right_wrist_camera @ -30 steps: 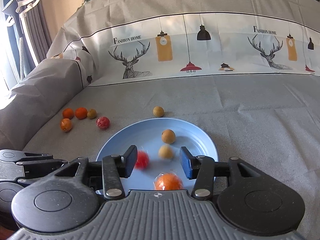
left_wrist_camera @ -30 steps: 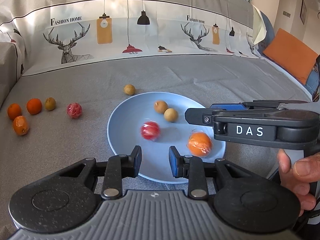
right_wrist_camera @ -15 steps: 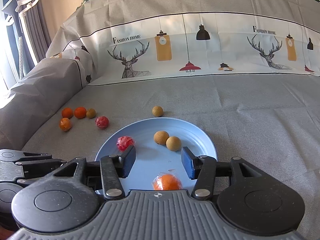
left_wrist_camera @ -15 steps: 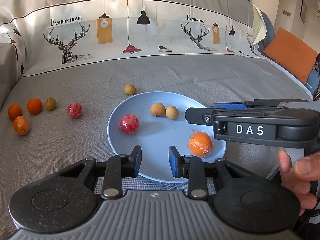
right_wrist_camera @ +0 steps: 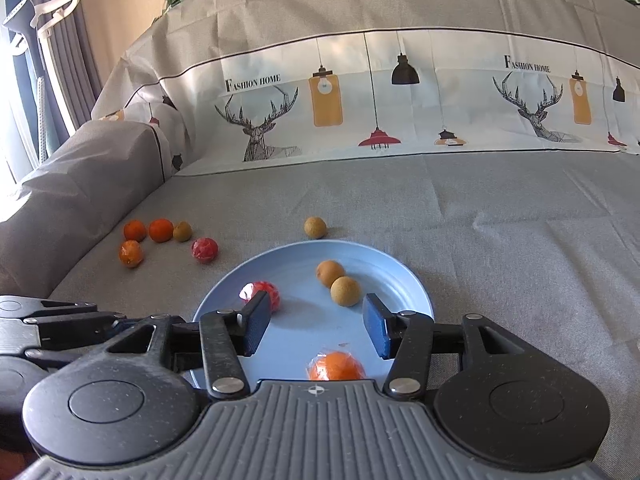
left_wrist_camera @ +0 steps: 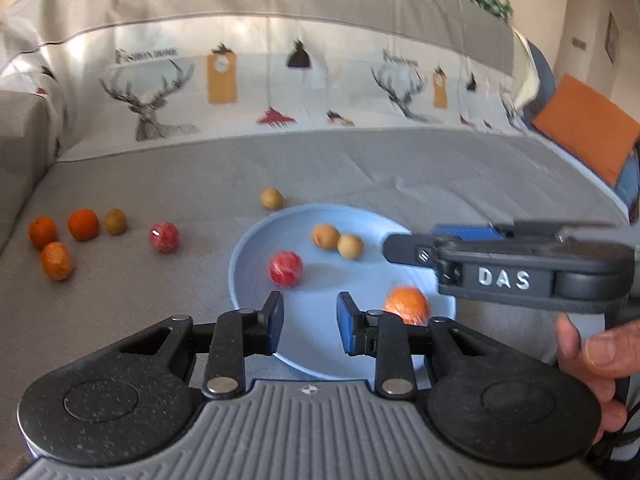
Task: Organize fruits
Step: 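Grasp an orange with left tool while right tool grasps a yellow fruit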
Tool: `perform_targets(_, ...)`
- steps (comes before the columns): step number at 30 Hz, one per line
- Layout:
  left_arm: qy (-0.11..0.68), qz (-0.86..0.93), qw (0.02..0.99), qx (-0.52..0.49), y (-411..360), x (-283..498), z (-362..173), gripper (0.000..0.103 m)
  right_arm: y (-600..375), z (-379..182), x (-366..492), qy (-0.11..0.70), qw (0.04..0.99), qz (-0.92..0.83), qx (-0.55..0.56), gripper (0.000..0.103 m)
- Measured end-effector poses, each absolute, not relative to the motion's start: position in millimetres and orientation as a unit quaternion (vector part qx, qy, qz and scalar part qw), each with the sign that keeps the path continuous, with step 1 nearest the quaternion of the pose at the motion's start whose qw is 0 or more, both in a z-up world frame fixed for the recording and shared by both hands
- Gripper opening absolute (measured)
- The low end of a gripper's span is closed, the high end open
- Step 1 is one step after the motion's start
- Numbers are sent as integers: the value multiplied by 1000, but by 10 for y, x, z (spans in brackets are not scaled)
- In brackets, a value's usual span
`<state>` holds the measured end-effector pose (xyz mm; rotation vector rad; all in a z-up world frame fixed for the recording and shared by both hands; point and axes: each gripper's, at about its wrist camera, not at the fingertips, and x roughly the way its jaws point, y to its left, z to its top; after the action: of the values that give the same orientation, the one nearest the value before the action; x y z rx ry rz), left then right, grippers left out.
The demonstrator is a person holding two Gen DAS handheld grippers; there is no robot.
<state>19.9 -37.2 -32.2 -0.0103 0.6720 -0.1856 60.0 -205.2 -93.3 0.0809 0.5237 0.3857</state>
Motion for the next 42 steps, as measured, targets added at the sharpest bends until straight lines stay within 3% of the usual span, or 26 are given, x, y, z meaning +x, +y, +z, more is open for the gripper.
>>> perform_targets(1, 323, -85, 943, -13, -325, 193, -290, 19, -2062, -927, 600, 255, 947, 189, 43, 52)
perform_targets(4, 307, -60, 949, -41, -165, 202, -175, 17, -2081, -896, 600, 250, 948, 191, 55, 33)
perform_targets(8, 298, -22, 952, -74, 106, 301, -15, 17, -2071, -832, 603, 244, 947, 195, 69, 29)
perform_targets(17, 268, 130, 949, -106, 934, 685, -3, 19, -1932, -674, 714, 241, 943, 211, 91, 29)
perform_targets(19, 299, 156, 925, -176, 1180, 734, -112, 19, -1869, -635, 785, 237, 944, 213, 86, 29)
perform_targets(21, 299, 174, 918, -194, 1289, 765, -141, 32, -1796, -605, 894, 234, 946, 212, 78, 29)
perform_targets(23, 311, 171, 914, -199, 1325, 836, -191, 40, -1731, -605, 1044, 237, 945, 211, 76, 30)
perform_targets(25, 325, 168, 911, -193, 1319, 911, -239, 40, -1659, -642, 1232, 250, 943, 205, 77, 30)
perform_targets(28, 340, 180, 904, -188, 1357, 998, -311, 54, -1557, -728, 1544, 280, 937, 193, 81, 34)
perform_targets(34, 364, 203, 889, -191, 1457, 1116, -488, 55, -1340, -901, 2128, 318, 931, 169, 65, 49)
perform_targets(42, 373, 213, 884, -186, 1503, 1285, -576, 55, -1103, -1168, 2650, 371, 914, 161, 23, 49)
